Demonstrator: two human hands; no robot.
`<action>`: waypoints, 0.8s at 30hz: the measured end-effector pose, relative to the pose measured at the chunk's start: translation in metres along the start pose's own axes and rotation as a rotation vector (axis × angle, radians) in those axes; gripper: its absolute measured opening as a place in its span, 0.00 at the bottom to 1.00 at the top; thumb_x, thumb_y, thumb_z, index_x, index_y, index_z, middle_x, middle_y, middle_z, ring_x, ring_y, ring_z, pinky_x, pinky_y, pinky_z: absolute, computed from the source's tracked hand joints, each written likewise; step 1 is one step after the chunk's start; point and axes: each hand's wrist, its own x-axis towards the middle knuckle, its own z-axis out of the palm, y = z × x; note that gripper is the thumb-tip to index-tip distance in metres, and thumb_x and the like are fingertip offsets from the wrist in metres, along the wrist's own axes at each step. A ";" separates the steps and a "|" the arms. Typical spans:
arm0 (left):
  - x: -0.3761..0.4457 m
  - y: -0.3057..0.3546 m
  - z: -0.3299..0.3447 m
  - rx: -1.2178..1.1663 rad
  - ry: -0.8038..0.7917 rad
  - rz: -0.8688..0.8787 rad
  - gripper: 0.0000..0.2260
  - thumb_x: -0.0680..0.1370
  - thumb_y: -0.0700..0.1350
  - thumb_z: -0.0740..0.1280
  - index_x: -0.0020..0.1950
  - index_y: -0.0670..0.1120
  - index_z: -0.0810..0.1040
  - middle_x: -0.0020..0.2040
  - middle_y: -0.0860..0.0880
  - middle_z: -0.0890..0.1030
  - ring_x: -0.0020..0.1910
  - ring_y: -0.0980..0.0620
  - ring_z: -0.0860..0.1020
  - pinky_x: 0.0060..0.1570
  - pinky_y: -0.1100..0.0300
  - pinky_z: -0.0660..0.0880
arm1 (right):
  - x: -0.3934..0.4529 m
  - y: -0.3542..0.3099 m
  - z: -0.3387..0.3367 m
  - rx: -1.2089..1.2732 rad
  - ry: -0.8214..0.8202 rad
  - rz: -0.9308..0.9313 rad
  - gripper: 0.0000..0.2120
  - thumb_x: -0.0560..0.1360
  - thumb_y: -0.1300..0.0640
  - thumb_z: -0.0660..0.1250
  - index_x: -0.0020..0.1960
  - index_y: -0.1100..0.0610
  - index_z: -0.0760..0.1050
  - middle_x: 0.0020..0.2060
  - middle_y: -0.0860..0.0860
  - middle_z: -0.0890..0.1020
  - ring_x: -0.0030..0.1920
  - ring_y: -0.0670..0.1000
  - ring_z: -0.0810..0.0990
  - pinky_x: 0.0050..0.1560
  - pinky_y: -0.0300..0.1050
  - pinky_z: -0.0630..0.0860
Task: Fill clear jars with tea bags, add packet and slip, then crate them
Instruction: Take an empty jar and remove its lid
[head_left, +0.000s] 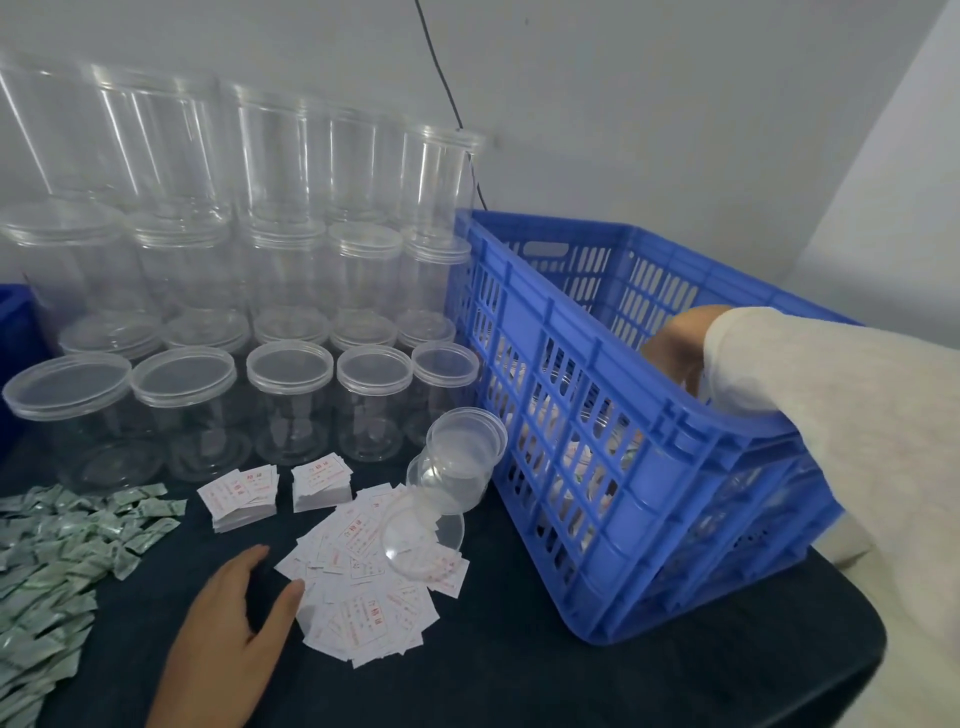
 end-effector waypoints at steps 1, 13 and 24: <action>0.000 0.000 0.000 0.005 -0.005 -0.002 0.23 0.76 0.47 0.70 0.69 0.44 0.71 0.69 0.46 0.72 0.67 0.45 0.70 0.65 0.48 0.67 | -0.005 0.003 -0.006 0.040 -0.002 -0.013 0.07 0.80 0.54 0.65 0.55 0.45 0.70 0.54 0.46 0.75 0.62 0.54 0.74 0.59 0.46 0.75; -0.003 0.000 -0.007 -0.082 -0.048 0.016 0.23 0.78 0.51 0.67 0.71 0.49 0.68 0.69 0.54 0.71 0.70 0.53 0.66 0.68 0.57 0.63 | -0.087 -0.073 -0.103 0.551 0.902 -0.446 0.13 0.77 0.54 0.68 0.61 0.53 0.76 0.42 0.47 0.79 0.45 0.51 0.81 0.40 0.41 0.76; -0.001 -0.003 -0.029 -0.230 -0.002 0.000 0.21 0.77 0.50 0.69 0.69 0.50 0.70 0.65 0.57 0.74 0.63 0.61 0.70 0.63 0.65 0.65 | -0.002 -0.220 -0.079 0.446 0.932 -0.464 0.20 0.73 0.40 0.68 0.52 0.57 0.76 0.48 0.53 0.80 0.51 0.57 0.78 0.45 0.47 0.72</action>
